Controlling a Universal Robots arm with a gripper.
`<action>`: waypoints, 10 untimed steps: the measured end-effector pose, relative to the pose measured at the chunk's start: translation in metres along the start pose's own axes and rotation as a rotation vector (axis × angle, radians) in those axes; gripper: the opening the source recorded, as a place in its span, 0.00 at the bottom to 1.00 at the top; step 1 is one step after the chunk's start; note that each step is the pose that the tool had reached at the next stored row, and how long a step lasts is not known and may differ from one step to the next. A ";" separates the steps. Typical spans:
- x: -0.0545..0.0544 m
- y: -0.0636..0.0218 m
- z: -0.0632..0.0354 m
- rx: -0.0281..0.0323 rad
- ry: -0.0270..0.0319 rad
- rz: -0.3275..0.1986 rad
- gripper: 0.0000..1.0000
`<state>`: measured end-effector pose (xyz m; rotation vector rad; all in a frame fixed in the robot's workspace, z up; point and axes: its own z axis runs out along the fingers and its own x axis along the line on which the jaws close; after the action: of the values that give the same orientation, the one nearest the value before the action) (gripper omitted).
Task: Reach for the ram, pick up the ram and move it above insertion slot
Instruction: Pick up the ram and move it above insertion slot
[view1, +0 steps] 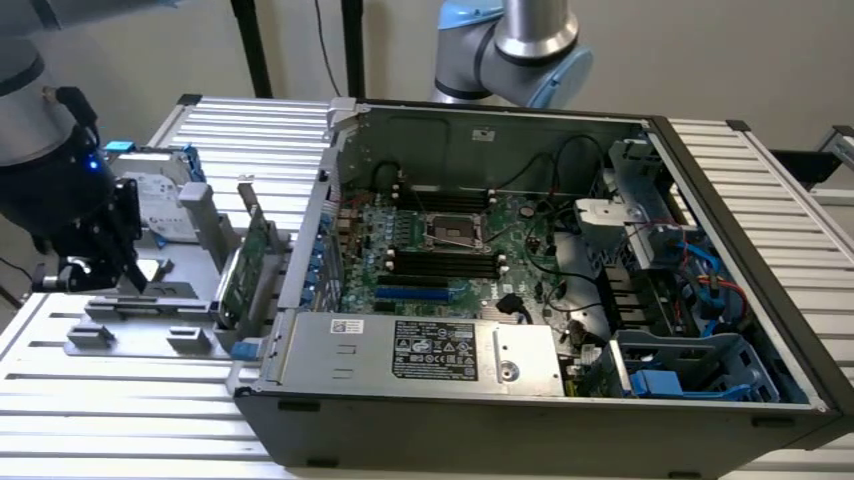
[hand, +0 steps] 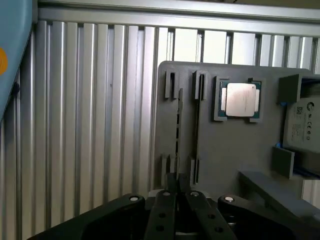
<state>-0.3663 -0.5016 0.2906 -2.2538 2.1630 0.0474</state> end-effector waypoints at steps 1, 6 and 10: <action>0.000 -0.0036 -0.0037 -0.0002 -0.0022 -0.001 0.13; 0.000 -0.0220 -0.0230 -0.0016 -0.0120 -0.004 0.13; 0.000 -0.0377 -0.0406 -0.0027 -0.0172 -0.006 0.13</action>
<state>-0.3283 -0.5016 0.3309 -2.2523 2.1493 0.0693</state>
